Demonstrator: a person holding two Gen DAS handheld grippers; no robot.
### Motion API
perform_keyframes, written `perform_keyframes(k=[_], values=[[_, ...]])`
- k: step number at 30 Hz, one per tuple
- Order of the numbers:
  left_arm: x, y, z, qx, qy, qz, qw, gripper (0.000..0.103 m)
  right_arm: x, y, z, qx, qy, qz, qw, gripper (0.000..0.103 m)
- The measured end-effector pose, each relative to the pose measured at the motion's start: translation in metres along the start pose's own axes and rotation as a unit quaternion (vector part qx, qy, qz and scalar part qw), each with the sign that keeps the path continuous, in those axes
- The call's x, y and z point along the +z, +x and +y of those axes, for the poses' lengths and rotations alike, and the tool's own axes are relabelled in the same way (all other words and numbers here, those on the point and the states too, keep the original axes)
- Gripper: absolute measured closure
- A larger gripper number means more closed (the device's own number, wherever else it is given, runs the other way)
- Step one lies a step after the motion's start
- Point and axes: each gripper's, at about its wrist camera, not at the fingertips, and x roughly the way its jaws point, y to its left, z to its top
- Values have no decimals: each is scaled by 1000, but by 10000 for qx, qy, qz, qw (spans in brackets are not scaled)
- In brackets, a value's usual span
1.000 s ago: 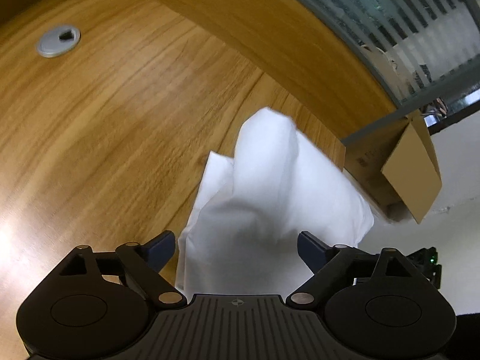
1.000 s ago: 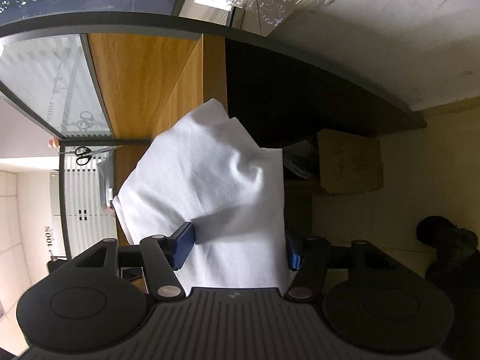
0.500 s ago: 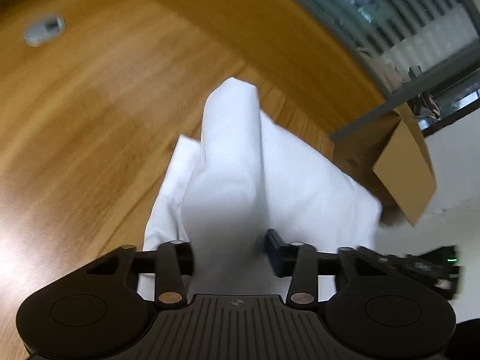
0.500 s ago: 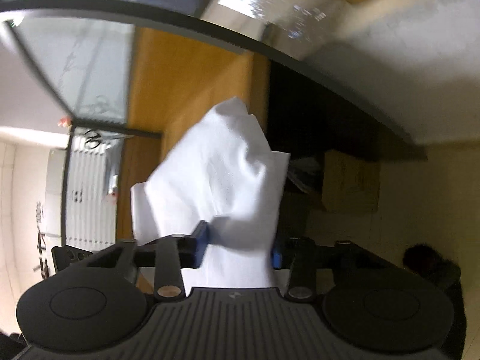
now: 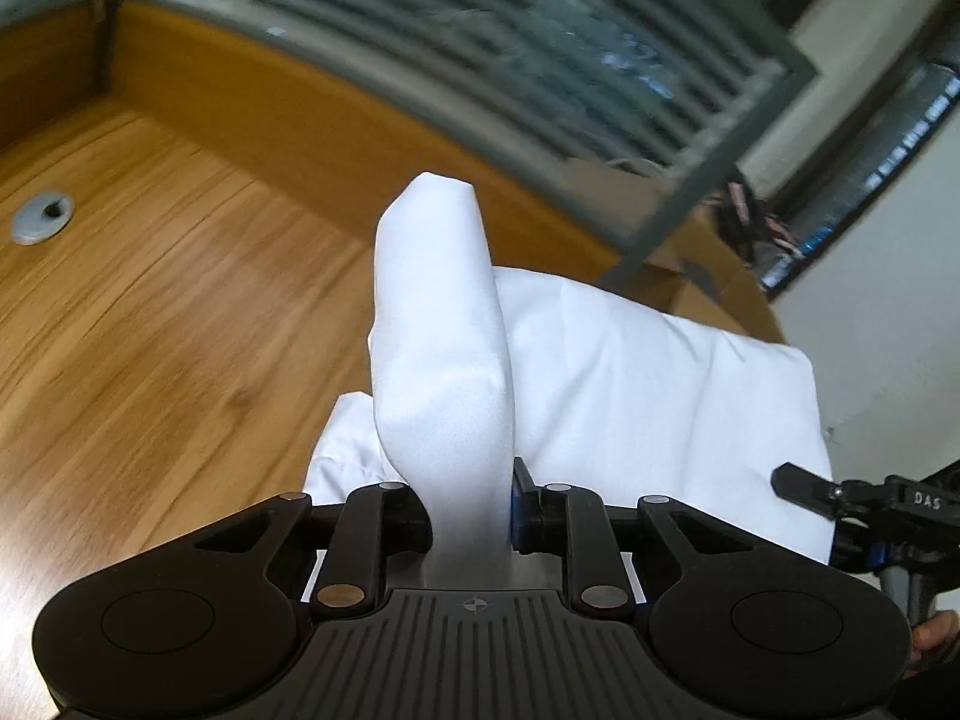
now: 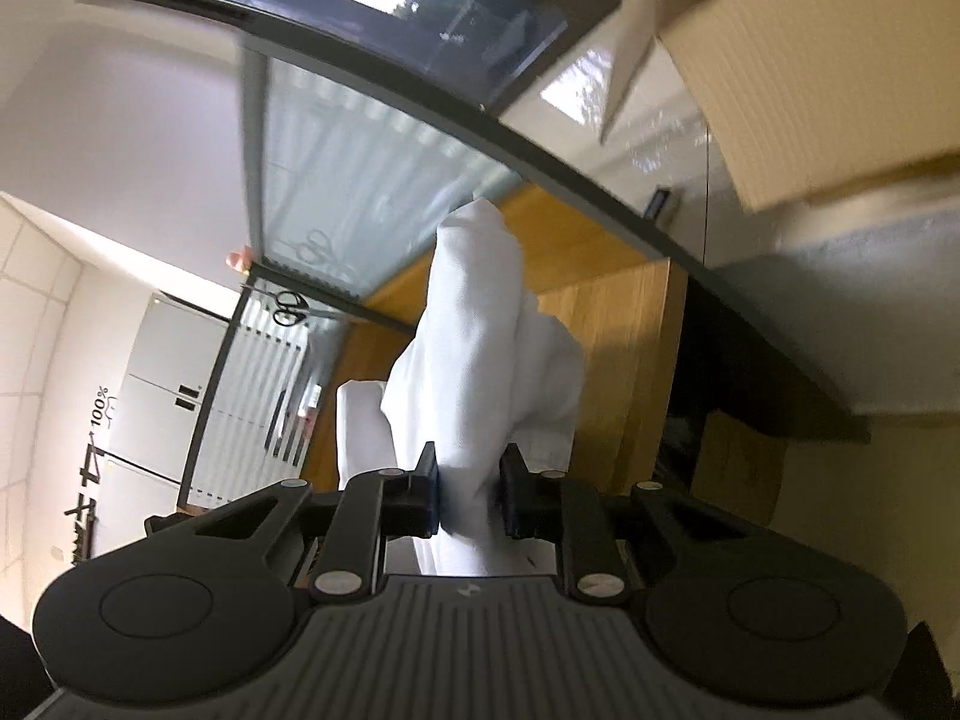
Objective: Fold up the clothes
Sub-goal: 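Lift the folded shirt with the left gripper and carry it to the cardboard box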
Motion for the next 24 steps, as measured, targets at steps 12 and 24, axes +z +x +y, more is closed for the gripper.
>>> perform_keyframes(k=[12, 24], values=[[31, 49, -130, -1094, 1484, 635, 9808, 80, -9, -158, 15, -454, 322, -1504, 9871, 81], [155, 98, -321, -1906, 3494, 1280, 9084, 80, 29, -254, 0, 2, 261, -3096, 9505, 80]])
